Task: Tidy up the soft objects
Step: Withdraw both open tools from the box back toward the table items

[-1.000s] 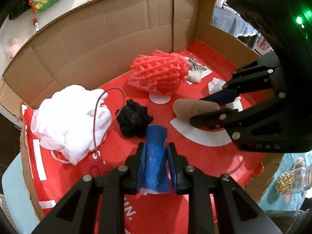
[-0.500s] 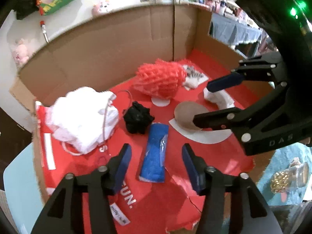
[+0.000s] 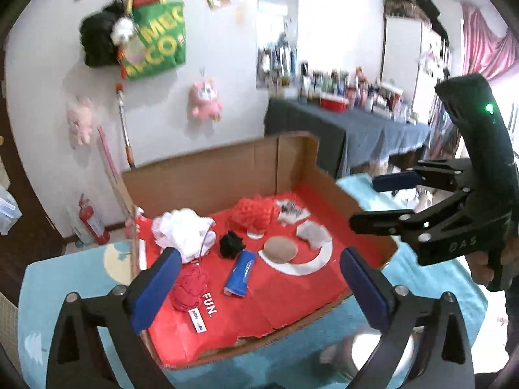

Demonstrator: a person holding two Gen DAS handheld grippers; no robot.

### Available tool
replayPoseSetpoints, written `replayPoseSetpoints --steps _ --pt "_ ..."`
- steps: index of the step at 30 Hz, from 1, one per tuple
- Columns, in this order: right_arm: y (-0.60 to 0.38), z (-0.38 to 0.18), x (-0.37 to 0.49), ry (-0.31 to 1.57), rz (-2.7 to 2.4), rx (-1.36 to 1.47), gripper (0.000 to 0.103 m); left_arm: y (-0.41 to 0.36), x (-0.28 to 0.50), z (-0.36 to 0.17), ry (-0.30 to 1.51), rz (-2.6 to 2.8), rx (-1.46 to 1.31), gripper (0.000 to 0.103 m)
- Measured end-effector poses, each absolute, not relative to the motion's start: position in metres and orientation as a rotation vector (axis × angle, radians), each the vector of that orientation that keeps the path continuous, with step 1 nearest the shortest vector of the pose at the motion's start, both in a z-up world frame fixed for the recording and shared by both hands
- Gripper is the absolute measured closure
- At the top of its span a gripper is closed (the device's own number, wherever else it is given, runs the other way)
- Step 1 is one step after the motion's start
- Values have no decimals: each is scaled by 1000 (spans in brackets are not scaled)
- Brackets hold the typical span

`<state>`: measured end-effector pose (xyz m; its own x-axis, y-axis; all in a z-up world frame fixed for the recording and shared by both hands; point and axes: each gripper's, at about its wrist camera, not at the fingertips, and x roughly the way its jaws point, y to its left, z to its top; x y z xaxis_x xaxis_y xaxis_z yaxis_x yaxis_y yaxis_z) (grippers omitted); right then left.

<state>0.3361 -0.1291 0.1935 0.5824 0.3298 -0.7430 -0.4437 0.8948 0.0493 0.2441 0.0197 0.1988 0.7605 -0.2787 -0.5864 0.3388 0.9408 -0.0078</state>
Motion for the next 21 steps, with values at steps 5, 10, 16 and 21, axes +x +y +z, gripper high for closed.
replayPoseSetpoints --steps 5,10,16,21 --pt "-146 226 285 722 414 -97 24 26 198 217 526 -302 22 0" --pt "-163 252 230 628 405 -36 18 31 156 229 460 -297 -37 0" --pt "-169 257 171 534 375 -33 18 27 112 229 397 -275 -36 0" --pt "-172 244 128 479 348 -16 15 19 76 219 353 -262 -24 0"
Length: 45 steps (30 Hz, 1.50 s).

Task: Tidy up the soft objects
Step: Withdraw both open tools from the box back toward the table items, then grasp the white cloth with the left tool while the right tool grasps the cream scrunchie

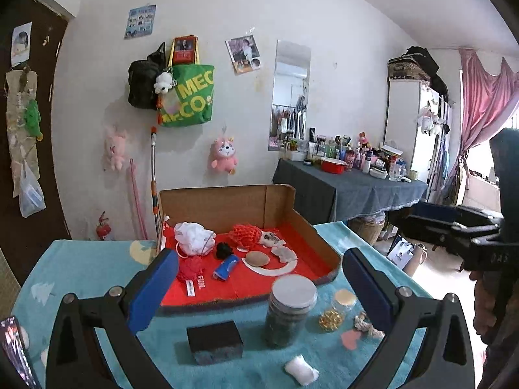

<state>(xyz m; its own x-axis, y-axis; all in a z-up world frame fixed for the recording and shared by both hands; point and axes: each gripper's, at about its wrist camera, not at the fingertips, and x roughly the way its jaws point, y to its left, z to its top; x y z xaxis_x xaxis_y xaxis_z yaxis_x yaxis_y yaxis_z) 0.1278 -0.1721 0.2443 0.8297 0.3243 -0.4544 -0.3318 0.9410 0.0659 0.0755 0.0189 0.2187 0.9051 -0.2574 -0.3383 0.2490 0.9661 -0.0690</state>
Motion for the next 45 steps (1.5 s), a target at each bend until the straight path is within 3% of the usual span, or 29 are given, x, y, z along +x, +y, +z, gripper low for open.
replayPoseSetpoints --steps 19,29,45 --pt "-176 142 55 391 167 7 14 -5 29 138 343 -211 -16 0" --pt "-180 83 70 487 112 30 14 -9 45 82 466 -192 -19 0" --pt "-194 46 94 610 83 36 14 -20 67 51 627 -187 -28 0"
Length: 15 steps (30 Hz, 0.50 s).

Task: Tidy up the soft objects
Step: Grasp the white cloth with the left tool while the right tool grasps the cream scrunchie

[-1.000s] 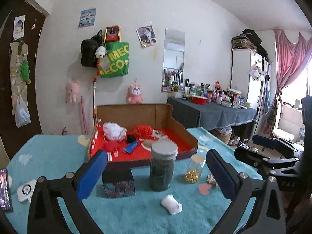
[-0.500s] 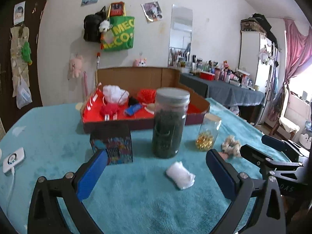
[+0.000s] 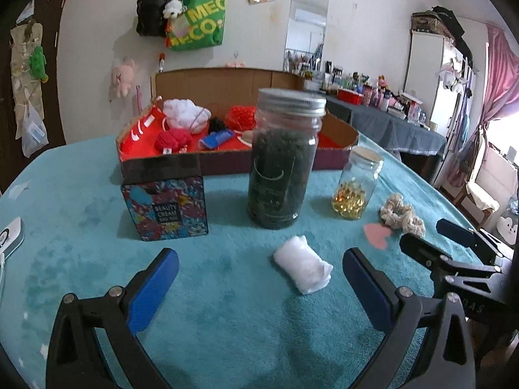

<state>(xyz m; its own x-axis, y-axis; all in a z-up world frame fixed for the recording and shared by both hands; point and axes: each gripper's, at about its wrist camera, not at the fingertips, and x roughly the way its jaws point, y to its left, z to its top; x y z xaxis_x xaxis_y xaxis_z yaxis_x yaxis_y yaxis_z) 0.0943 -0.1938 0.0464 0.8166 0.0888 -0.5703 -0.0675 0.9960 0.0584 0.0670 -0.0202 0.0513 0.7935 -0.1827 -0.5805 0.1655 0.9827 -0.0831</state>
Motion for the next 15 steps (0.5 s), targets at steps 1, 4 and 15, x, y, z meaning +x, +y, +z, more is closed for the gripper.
replayPoseSetpoints --steps 1,4,15 --pt "-196 46 96 616 82 37 14 -22 70 50 642 -189 -26 0" --pt "-201 44 105 650 78 22 14 -27 77 48 673 -192 -31 0" --pt "-228 39 145 776 95 21 15 -52 100 28 825 -272 23 49"
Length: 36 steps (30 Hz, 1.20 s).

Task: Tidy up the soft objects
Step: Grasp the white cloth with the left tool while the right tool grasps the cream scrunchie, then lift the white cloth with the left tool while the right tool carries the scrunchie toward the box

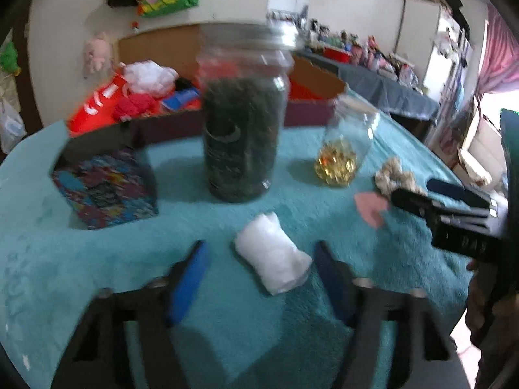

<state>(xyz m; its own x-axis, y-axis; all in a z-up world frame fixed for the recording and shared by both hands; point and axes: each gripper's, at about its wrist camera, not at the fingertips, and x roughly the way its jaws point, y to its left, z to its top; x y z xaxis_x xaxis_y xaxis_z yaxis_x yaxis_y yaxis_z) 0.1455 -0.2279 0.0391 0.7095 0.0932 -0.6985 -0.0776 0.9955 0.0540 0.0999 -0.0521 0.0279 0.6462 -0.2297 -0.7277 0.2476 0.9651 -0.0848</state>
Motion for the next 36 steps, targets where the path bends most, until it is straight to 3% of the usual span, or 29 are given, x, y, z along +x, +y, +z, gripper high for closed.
replayPoseSetpoints --steps 1,2,3,4,6,36 --pt "-227 38 148 782 110 22 21 -53 100 28 817 -265 34 52" --pt "-227 37 150 789 131 24 29 -53 100 28 816 -270 34 63" --pt "-226 35 152 801 165 32 52 -52 100 29 818 -277 33 70" --pt "-225 33 153 816 191 48 66 -50 101 30 819 -278 29 78" --pt "-223 32 154 820 205 41 75 -46 103 32 824 -290 9 83" --pt "-149 52 124 739 468 70 78 -21 109 52 783 -410 6 83"
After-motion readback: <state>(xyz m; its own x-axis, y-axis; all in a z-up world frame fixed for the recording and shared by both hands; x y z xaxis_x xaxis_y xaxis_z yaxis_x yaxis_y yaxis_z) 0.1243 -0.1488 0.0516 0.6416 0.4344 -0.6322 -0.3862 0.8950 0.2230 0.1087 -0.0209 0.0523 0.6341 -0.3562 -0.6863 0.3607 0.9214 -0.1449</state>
